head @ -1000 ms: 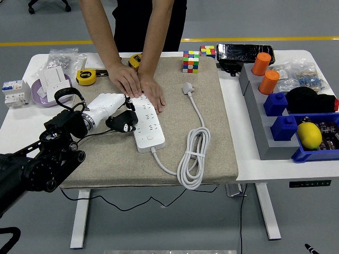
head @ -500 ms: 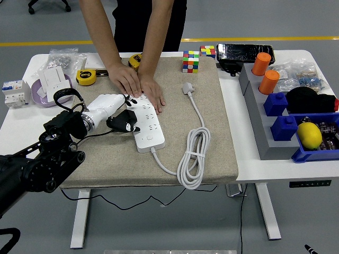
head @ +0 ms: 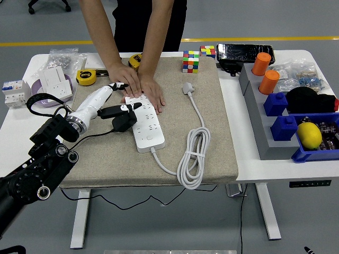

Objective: Pick up the plug,place it near the board,insert it into the board,press the button

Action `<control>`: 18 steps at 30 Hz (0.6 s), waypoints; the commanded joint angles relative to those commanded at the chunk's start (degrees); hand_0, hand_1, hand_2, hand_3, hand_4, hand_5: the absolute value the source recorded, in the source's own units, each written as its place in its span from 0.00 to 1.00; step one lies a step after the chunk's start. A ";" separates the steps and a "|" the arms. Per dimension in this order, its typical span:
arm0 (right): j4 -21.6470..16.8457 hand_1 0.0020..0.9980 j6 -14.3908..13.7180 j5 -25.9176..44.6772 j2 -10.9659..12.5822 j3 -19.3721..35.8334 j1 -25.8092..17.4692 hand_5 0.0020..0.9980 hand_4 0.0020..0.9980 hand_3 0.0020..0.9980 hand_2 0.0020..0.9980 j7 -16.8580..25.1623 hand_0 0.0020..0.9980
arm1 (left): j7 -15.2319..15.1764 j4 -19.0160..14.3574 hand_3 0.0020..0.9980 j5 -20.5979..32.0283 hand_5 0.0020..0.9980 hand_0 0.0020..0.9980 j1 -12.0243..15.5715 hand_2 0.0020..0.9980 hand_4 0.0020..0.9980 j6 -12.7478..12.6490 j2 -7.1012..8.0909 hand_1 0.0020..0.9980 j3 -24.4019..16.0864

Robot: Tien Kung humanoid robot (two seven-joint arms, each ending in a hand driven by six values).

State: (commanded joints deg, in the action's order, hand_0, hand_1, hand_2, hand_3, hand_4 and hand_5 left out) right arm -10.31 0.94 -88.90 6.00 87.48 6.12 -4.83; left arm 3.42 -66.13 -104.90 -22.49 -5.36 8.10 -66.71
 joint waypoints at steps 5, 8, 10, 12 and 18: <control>0.00 0.76 -0.02 0.01 -0.13 0.20 -0.13 0.92 1.00 0.78 0.74 0.01 0.85 | 2.30 -7.47 0.95 2.13 1.00 1.00 6.47 0.99 1.00 -1.24 -1.93 1.00 -3.90; 0.00 0.76 -0.05 0.15 -0.13 0.22 -0.19 0.92 1.00 0.78 0.74 0.09 0.85 | 2.65 -11.29 0.95 3.52 1.00 1.00 9.83 0.99 1.00 -2.09 -2.03 1.00 -3.29; 0.00 0.76 -0.05 0.05 -0.17 0.36 -0.27 0.92 1.00 0.78 0.74 0.08 0.85 | 2.11 -12.82 0.95 4.77 1.00 1.00 11.50 0.99 1.00 -2.39 -1.77 1.00 -2.14; 0.00 0.76 -0.05 0.05 -0.20 0.38 -0.32 0.92 1.00 0.78 0.74 0.10 0.85 | 1.52 -13.34 0.94 5.80 1.00 1.00 12.59 0.99 1.00 -2.41 -1.61 1.00 -1.23; 0.00 0.76 -0.05 0.25 -0.35 0.22 -0.37 0.92 1.00 0.78 0.74 0.21 0.85 | 0.03 -12.00 0.94 6.67 1.00 1.00 14.25 0.99 1.00 -1.90 -2.03 1.00 -1.13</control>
State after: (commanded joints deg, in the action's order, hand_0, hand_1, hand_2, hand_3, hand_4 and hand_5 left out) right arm -10.31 0.88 -88.65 5.65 87.70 5.75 -4.63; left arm 3.45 -78.13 -98.22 -8.24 -7.26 6.06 -67.84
